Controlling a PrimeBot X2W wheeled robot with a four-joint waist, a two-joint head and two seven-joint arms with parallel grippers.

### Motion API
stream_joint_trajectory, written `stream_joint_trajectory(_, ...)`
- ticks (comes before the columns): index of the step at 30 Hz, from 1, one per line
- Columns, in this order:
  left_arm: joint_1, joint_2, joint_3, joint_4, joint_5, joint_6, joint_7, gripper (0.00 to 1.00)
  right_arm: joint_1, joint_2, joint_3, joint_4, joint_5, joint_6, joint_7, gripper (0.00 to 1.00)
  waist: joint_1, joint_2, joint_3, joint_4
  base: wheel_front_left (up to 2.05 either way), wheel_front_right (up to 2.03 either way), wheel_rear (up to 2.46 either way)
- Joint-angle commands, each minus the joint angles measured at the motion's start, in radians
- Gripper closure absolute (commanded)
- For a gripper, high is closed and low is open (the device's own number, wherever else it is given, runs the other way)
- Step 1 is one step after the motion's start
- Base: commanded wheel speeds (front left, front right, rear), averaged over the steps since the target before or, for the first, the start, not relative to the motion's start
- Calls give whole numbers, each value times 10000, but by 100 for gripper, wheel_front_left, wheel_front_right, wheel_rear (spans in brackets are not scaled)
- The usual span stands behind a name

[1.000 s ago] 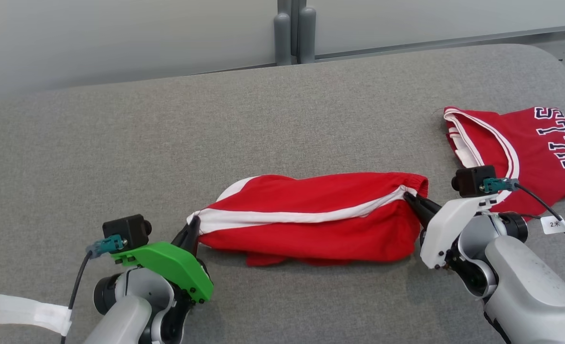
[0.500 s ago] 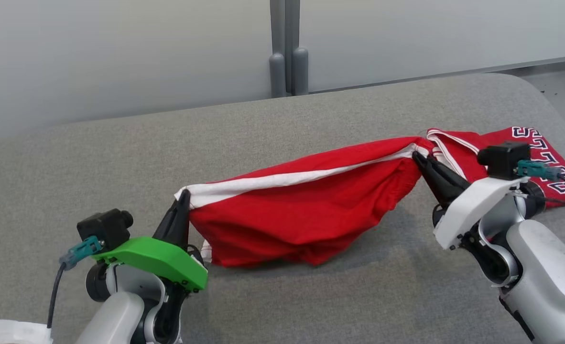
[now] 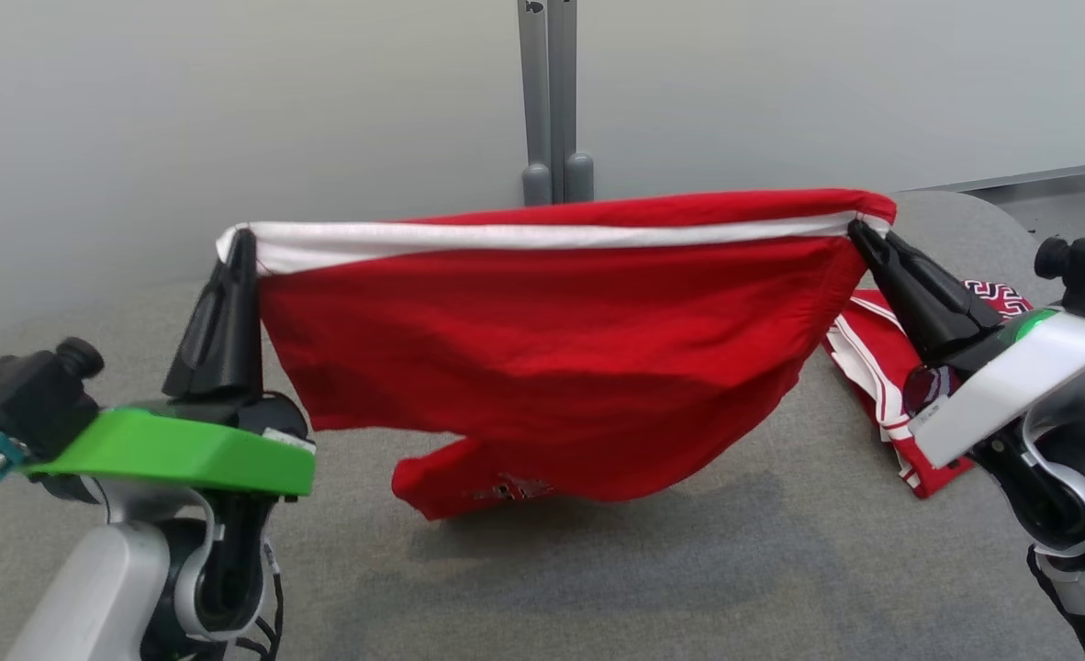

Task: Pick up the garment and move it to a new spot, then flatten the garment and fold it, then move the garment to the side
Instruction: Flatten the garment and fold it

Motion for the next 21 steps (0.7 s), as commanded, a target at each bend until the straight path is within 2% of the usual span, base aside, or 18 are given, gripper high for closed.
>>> stream_joint_trajectory(1, -247, 165, 130, -184, 167, 93, 33, 100, 105, 29, -163, -232, -55, -1, 99, 100, 0, 40, -27, 29, 0, 0, 0)
stream_joint_trajectory(6, -812, 514, 320, -1282, 306, 335, 431, 100, 230, 348, -772, -1557, 53, 0, 773, 100, 0, 40, 15, 115, 0, 0, 0)
stream_joint_trajectory(11, -1383, 721, 279, -1212, 238, 381, 991, 100, 153, 688, -967, -1866, -128, 0, 1345, 100, 0, 40, 288, 228, 0, 0, 0)
stream_joint_trajectory(15, -1981, 791, 247, -229, 131, 158, 1268, 100, -452, 905, -684, -1177, -410, 0, 1552, 100, 0, 40, 680, 274, 0, 0, 0)
stream_joint_trajectory(21, -4449, 738, 287, 2563, 457, -446, 1369, 100, -3429, 1527, 49, 1732, -1134, -3, 868, 100, 0, 40, 1913, 409, 0, 0, 0)
